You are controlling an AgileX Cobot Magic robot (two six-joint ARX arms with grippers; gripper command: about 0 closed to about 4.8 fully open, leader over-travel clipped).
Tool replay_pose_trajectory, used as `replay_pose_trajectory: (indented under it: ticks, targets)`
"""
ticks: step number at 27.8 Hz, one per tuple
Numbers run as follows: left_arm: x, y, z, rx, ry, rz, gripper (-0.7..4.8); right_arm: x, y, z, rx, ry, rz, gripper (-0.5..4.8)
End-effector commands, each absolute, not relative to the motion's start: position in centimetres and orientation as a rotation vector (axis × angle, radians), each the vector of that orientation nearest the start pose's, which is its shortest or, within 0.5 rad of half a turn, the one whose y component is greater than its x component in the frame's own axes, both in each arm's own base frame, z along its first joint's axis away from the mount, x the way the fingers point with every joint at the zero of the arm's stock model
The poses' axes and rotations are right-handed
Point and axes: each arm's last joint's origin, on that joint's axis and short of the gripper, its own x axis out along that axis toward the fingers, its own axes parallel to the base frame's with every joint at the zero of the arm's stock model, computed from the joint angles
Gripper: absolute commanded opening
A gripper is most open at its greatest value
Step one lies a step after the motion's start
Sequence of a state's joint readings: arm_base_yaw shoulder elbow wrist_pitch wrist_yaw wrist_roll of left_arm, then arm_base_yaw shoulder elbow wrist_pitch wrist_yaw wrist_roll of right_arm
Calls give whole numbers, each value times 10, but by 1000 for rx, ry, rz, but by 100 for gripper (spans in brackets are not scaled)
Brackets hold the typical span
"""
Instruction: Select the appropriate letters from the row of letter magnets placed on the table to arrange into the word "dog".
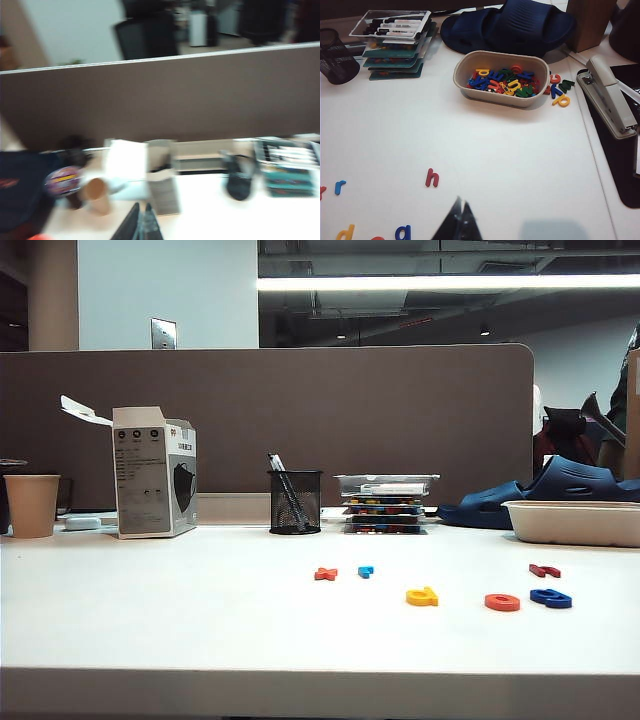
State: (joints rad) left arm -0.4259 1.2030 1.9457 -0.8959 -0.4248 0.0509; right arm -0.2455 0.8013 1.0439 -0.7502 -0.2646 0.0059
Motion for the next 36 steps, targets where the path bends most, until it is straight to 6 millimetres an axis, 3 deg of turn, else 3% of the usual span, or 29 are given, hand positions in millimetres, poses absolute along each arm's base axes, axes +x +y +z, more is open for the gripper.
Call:
replay_pose_trajectory:
  ticks: [1, 5, 6, 21, 27, 30, 36]
  targets:
    - [129, -32, 544, 112, 168, 24, -6, 131, -24, 359, 128, 478, 31, -2]
    - [95, -10, 531, 120, 175, 88, -6, 118, -18, 346, 133, 471, 84, -2]
    - [78, -5, 520, 112, 177, 85, -6, 113, -15, 338, 130, 477, 105, -2]
    - [-32, 11, 402, 22, 127, 79, -6, 64, 4, 307, 74, 366, 226, -3]
    - [-55, 13, 361, 4, 122, 36, -6, 42, 5, 284, 104, 262, 192, -3]
    - [-63, 13, 335, 0, 105, 9, -6, 20, 6, 280, 78, 125, 196, -3]
    - [-41, 8, 316, 5, 177, -52, -6, 21, 6, 280, 129, 132, 196, -3]
